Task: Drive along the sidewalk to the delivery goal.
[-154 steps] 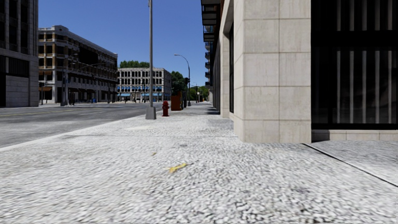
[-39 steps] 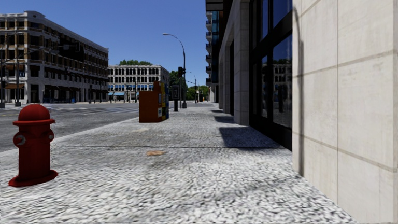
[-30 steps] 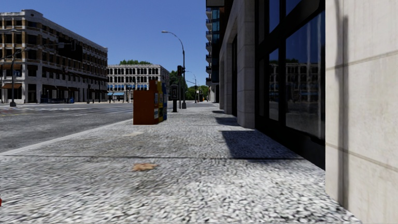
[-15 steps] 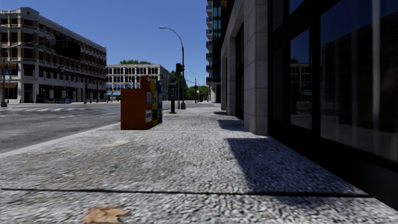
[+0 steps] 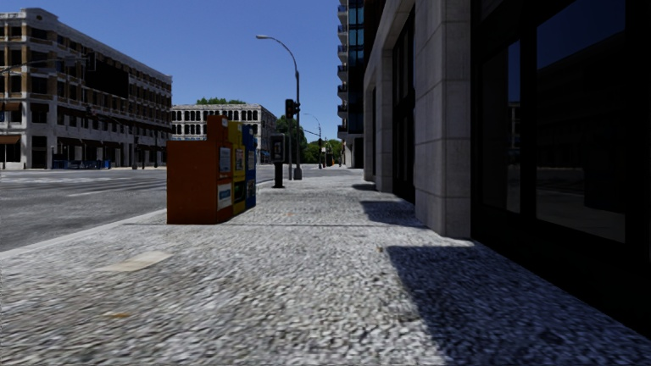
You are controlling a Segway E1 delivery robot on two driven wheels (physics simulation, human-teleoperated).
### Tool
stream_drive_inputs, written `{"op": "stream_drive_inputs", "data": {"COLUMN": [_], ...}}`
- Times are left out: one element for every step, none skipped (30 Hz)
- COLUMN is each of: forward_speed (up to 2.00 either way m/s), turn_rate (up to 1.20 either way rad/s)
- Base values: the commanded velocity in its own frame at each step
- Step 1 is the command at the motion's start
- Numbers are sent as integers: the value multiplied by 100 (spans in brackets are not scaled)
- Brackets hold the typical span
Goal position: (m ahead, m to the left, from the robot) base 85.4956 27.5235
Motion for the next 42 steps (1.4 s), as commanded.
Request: {"op": "stream_drive_inputs", "data": {"forward_speed": [200,200,200,200,200,200,200,200,200,200,200,200,200,200,200,200,200,200,200,200,200,200,200,200,200,200,200,200,200,200,200,200,200,200,200,200,200,200,200,200,200,200], "turn_rate": [0,0,0,0,0,0,0,0,0,0,0,0,0,0,0,0,0,0,0,0,0,0,0,0,0,0,0,0,0,0,0,0,0,0,0,0,0,0,0,0,0,0]}}
